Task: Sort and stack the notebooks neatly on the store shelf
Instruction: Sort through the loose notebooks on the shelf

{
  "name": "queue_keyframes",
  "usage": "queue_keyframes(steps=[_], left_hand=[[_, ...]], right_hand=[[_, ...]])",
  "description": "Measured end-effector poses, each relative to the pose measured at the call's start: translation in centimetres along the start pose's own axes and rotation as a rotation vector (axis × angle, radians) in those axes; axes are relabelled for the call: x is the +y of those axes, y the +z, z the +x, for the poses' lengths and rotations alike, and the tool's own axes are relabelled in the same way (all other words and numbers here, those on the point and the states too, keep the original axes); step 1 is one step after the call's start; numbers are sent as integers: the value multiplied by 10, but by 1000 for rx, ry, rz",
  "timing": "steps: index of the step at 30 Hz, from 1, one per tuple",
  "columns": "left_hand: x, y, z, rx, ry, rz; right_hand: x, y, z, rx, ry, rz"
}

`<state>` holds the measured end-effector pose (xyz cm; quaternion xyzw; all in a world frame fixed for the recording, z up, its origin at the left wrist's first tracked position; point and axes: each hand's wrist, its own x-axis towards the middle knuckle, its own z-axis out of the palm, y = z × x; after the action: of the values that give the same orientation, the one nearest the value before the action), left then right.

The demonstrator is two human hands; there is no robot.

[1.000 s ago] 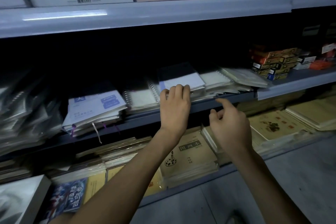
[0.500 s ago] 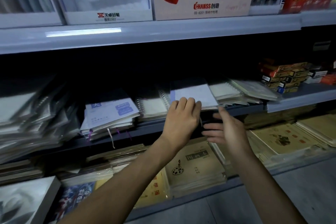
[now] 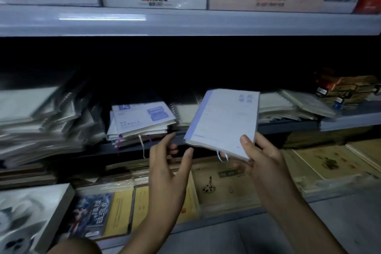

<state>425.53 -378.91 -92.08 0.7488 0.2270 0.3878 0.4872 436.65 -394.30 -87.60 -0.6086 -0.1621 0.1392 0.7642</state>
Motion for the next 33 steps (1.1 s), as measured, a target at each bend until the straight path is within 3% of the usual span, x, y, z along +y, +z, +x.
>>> queue_keyframes(steps=[2,8,17,24,27,33], left_hand=[[3,-6,8,-118,-167,-267],[10,-38,13,-183,-80,-464],[4,-77,51,126,-124,-519],[-23,-91,70,467,-193,-383],[-24,-83,56,392,-188,-309],[-15,-66,27,39,-76,-197]], right_hand=[[1,5,-3,-37,-3,-5],[8,36,-7,-160,4,10],[15,119,18,-256,-100,-18],[47,161,30,-302,-78,-302],[58,159,20,-279,-87,-286],[57,127,13,-240,-140,-462]])
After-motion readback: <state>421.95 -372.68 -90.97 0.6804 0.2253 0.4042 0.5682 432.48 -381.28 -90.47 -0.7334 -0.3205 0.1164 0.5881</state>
